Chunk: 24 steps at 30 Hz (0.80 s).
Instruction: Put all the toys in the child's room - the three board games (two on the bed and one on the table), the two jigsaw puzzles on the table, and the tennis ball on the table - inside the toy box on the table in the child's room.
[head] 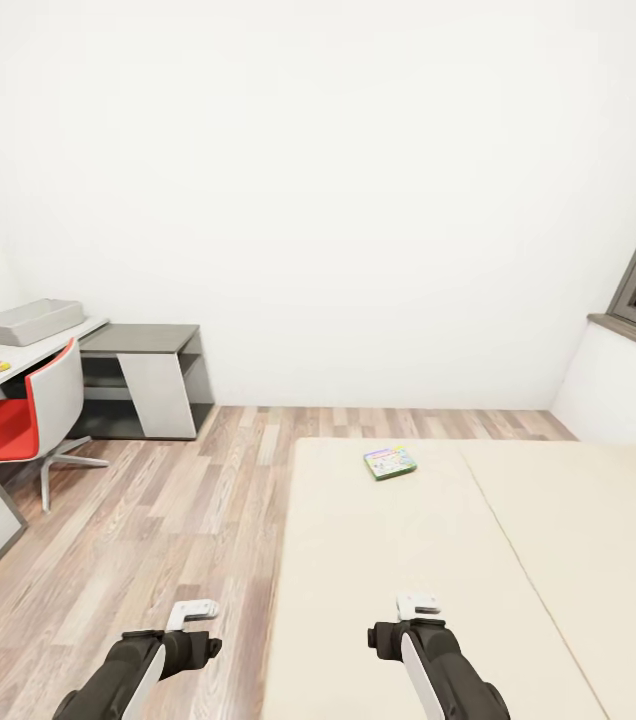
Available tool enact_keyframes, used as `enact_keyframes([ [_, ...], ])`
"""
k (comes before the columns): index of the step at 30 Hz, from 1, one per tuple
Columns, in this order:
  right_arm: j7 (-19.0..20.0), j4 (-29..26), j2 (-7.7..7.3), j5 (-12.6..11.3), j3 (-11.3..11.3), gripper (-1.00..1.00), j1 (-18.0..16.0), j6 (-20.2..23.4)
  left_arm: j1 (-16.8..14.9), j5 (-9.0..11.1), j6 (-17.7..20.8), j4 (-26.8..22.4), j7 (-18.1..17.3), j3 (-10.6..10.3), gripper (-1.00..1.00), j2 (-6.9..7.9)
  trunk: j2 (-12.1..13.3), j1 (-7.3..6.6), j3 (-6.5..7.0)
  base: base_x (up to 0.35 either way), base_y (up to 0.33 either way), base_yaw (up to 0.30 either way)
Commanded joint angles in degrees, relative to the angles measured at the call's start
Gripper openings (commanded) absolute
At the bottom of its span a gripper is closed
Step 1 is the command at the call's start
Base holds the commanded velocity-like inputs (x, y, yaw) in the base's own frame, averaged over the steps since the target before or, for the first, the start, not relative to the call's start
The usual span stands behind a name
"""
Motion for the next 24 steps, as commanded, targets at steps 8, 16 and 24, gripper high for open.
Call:
enact_keyframes([
  [8, -0.3, -0.1, 0.02, -0.2, 0.0, 1.0, 0.0, 0.2, 0.0, 0.1, 0.4, -0.1, -0.2, 0.2, 1.0, -0.02, -0.1, 0.04, -0.13, 0.0, -0.139, 0.0],
  [16, -0.3, -0.1, 0.02, -0.2, 0.0, 1.0, 0.0, 0.2, 0.0, 0.1, 0.4, -0.1, -0.2, 0.2, 1.0, -0.02, -0.1, 0.04, -0.13, 0.0, -0.077, 0.0],
  [24, -0.3, -0.1, 0.02, -0.2, 0.0, 1.0, 0.0, 0.2, 0.0, 0.1, 0.4, -0.1, -0.2, 0.1, 1.0, -0.02, -0.1, 0.04, -0.13, -0.002, -0.1, 0.0],
])
